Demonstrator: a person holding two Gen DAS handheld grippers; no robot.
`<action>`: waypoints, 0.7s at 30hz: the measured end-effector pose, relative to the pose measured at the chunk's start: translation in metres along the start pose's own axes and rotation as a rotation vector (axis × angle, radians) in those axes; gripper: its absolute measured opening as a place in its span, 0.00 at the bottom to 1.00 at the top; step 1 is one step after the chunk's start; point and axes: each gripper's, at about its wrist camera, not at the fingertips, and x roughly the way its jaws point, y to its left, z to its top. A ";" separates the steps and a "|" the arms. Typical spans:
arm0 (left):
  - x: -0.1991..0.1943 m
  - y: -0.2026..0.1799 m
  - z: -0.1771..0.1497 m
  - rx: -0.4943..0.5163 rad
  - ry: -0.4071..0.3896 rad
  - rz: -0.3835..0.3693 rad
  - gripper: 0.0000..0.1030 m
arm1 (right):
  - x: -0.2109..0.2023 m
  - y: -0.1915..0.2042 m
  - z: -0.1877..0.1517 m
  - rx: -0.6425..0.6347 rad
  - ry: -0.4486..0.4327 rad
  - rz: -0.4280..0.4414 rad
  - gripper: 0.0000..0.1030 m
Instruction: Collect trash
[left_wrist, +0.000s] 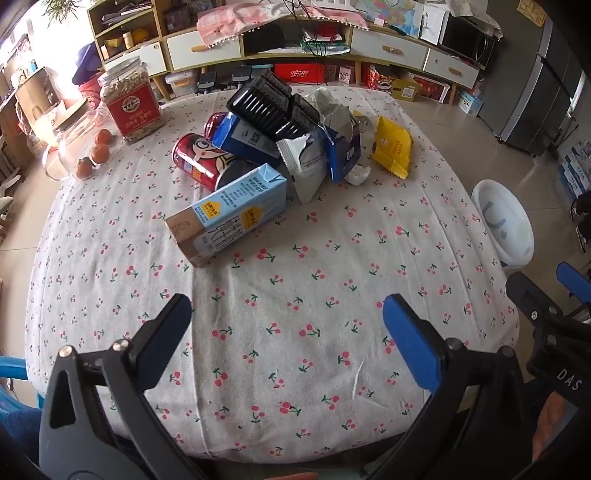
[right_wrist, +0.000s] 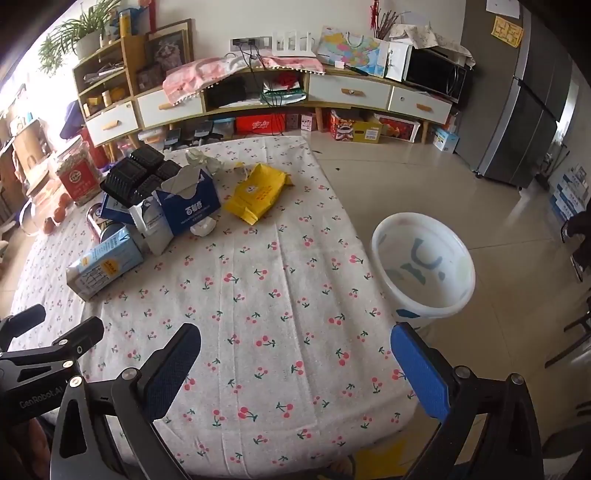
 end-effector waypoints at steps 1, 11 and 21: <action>0.000 0.000 0.000 0.001 0.000 -0.001 1.00 | 0.001 0.000 -0.001 0.000 0.000 -0.001 1.00; 0.001 -0.001 0.000 0.000 0.001 -0.004 1.00 | 0.002 0.000 -0.001 -0.002 0.002 -0.001 1.00; 0.001 -0.001 -0.001 -0.001 0.001 -0.006 1.00 | 0.002 -0.001 -0.001 -0.006 0.006 -0.001 1.00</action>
